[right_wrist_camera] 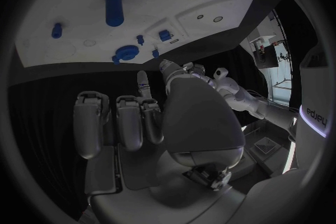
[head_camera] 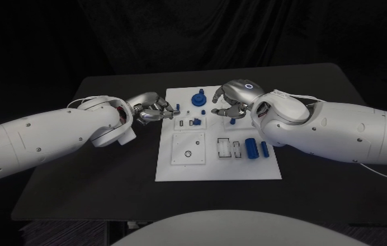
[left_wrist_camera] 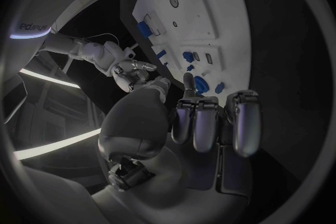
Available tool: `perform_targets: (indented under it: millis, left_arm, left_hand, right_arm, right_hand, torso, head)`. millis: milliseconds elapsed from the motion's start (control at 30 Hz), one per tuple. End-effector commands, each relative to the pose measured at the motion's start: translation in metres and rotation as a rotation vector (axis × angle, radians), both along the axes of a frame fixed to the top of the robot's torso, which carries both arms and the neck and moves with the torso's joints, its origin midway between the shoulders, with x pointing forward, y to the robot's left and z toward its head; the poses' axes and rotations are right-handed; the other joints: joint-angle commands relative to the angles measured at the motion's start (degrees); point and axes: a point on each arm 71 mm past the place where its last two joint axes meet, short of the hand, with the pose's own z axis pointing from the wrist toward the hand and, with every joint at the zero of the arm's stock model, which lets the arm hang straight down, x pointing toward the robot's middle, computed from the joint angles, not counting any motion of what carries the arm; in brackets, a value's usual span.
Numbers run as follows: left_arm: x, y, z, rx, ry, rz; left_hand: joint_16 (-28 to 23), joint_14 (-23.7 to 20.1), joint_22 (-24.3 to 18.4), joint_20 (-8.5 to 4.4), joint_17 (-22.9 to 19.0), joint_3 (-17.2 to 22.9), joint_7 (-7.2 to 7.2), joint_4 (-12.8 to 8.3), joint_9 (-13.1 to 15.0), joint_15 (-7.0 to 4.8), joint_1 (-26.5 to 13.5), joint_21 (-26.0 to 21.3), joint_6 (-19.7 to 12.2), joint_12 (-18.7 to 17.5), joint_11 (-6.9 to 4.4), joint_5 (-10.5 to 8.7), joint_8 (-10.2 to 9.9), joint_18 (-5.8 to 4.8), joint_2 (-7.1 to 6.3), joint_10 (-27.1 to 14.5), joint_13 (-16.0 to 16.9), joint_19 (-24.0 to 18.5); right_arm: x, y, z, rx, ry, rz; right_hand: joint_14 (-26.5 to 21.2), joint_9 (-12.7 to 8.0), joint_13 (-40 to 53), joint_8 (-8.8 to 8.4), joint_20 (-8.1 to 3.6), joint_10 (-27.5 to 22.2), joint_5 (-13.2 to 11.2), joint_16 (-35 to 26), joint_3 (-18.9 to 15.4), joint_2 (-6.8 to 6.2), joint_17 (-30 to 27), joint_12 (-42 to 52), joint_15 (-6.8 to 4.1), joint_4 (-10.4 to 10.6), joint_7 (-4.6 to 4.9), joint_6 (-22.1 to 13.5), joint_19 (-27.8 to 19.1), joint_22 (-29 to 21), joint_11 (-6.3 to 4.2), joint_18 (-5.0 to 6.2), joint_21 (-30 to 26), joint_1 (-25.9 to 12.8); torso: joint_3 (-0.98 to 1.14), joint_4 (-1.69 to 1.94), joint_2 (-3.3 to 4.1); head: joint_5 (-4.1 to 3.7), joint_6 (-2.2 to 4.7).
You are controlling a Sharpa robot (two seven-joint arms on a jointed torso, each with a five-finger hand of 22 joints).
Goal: Assemble the parts on the task board
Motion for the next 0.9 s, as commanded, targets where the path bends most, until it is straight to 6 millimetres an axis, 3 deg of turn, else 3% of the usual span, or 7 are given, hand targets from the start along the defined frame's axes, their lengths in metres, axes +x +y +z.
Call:
perform_targets:
  millis: [33, 100, 233, 333, 500, 667, 900]
  left_arm:
    - [-0.003, -0.002, 0.004, -0.093, 0.002, -0.025]
    - [-0.004, 0.0, 0.005, -0.104, 0.009, -0.016]
    - [-0.006, 0.004, 0.005, -0.119, 0.02, -0.004]
    - [-0.006, 0.006, 0.005, -0.121, 0.026, 0.001]
    - [-0.005, 0.007, 0.004, -0.118, 0.035, 0.004]
    - [-0.004, 0.008, 0.003, -0.112, 0.044, 0.006]
    - [-0.003, 0.01, 0.002, -0.103, 0.052, 0.015]
  left_hand:
    - [0.15, 5.95, 6.17, 0.43, 15.09, -0.37, 0.16, 0.13, 0.03, 0.46, 0.58, 0.17, -0.39, 0.15, 0.47, 0.26, -0.21, -0.87, -0.04, 5.89, 15.06, 0.05]
    - [0.15, 5.95, 6.11, 0.46, 15.09, -0.41, 0.16, 0.14, 0.03, 0.49, 0.81, 0.11, -0.36, 0.15, 0.49, 0.45, -0.3, -0.85, 0.01, 5.89, 15.06, -0.02]
    - [0.15, 5.95, 6.2, 0.51, 15.09, -0.5, 0.14, 0.14, 0.05, 0.52, 1.25, 0.15, -0.19, 0.15, 0.49, 0.74, -0.37, -0.86, 0.02, 5.89, 15.06, 0.0]
    - [0.15, 5.95, 6.21, 0.51, 15.09, -0.51, 0.14, 0.13, 0.05, 0.52, 1.33, 0.16, -0.16, 0.15, 0.49, 0.8, -0.38, -0.86, 0.01, 5.89, 15.06, 0.01]
    - [0.15, 5.95, 6.22, 0.55, 15.09, -0.63, 0.11, 0.12, 0.06, 0.53, 1.92, 0.13, 0.06, 0.15, 0.48, 1.28, -0.5, -0.85, 0.03, 5.89, 15.06, -0.04]
    - [0.15, 5.95, 6.25, 0.55, 15.09, -0.61, 0.04, -0.03, 0.04, 0.5, 2.87, 0.1, 0.25, 0.15, 0.44, 2.21, -0.74, -0.83, 0.16, 5.89, 15.06, -0.08]
    - [0.15, 5.95, 6.22, 0.55, 15.09, -0.61, 0.03, -0.04, 0.04, 0.5, 2.96, 0.08, 0.28, 0.15, 0.43, 2.32, -0.76, -0.82, 0.17, 5.89, 15.06, -0.11]
  right_arm:
    - [0.002, 0.003, -0.007, -0.084, 0.009, -0.042]
    - [0.002, 0.01, -0.011, -0.103, 0.014, -0.037]
    - [0.002, 0.021, -0.017, -0.121, 0.021, -0.028]
    - [0.002, 0.027, -0.02, -0.13, 0.026, -0.025]
    - [0.003, 0.035, -0.026, -0.147, 0.039, -0.018]
    - [0.002, 0.039, -0.033, -0.153, 0.051, -0.011]
    - [0.001, 0.045, -0.04, -0.153, 0.06, -0.004]
  right_hand:
    - [5.24, 0.07, 15.1, -0.23, 0.34, 5.95, 0.15, 0.24, -0.21, -0.31, 10.93, 0.15, 0.24, -0.22, -0.06, -0.36, 4.07, 13.45, 0.28, -0.95, 0.14, -0.37]
    - [5.21, 0.18, 15.1, -0.21, 0.37, 5.95, -0.23, 0.18, -0.3, -0.4, 10.81, 0.15, 0.27, -0.23, -0.03, -0.48, 4.03, 13.42, 0.33, -0.93, 0.07, -0.5]
    - [5.18, 0.38, 15.1, -0.17, 0.42, 5.95, -1.04, 0.15, -0.45, -0.51, 10.73, 0.15, 0.33, -0.18, 0.02, -0.67, 3.99, 13.39, 0.36, -0.91, 0.02, -0.78]
    - [5.16, 0.44, 15.1, -0.17, 0.43, 5.95, -1.23, 0.11, -0.48, -0.53, 10.66, 0.15, 0.34, -0.19, 0.03, -0.76, 3.98, 13.39, 0.38, -0.91, 0.02, -0.81]
    - [5.06, 0.77, 15.1, -0.22, 0.54, 5.95, -2.23, -0.12, -0.69, -0.38, 10.27, 0.15, 0.43, 0.1, 0.14, -1.35, 3.82, 13.27, 0.49, -0.82, -0.26, -1.54]
    - [4.99, 0.91, 15.1, -0.39, 0.6, 5.95, -2.63, -0.29, -0.78, -0.32, 9.99, 0.15, 0.5, 0.11, 0.24, -1.98, 3.7, 13.19, 0.58, -0.76, -0.47, -1.88]
    - [4.93, 1.13, 15.1, -0.47, 0.69, 5.95, -3.53, -0.39, -0.87, -0.3, 9.79, 0.15, 0.59, 0.04, 0.34, -2.49, 3.6, 13.12, 0.67, -0.71, -0.64, -2.1]
  torso:
    - [-0.07, 0.1, 0.03]
    - [-0.07, 0.1, 0.03]
    - [-0.79, 0.44, 0.22]
    - [-1.04, 0.57, 0.29]
    - [-1.77, 0.61, 0.49]
    - [-2.04, 0.66, 0.44]
    - [-2.09, 0.67, 0.42]
  head:
    - [0.2, -0.01]
    - [0.03, -0.01]
    - [-0.81, -0.01]
    - [-1.05, -0.01]
    - [-1.04, -0.01]
    - [-1.15, -0.01]
    - [-1.23, -0.01]
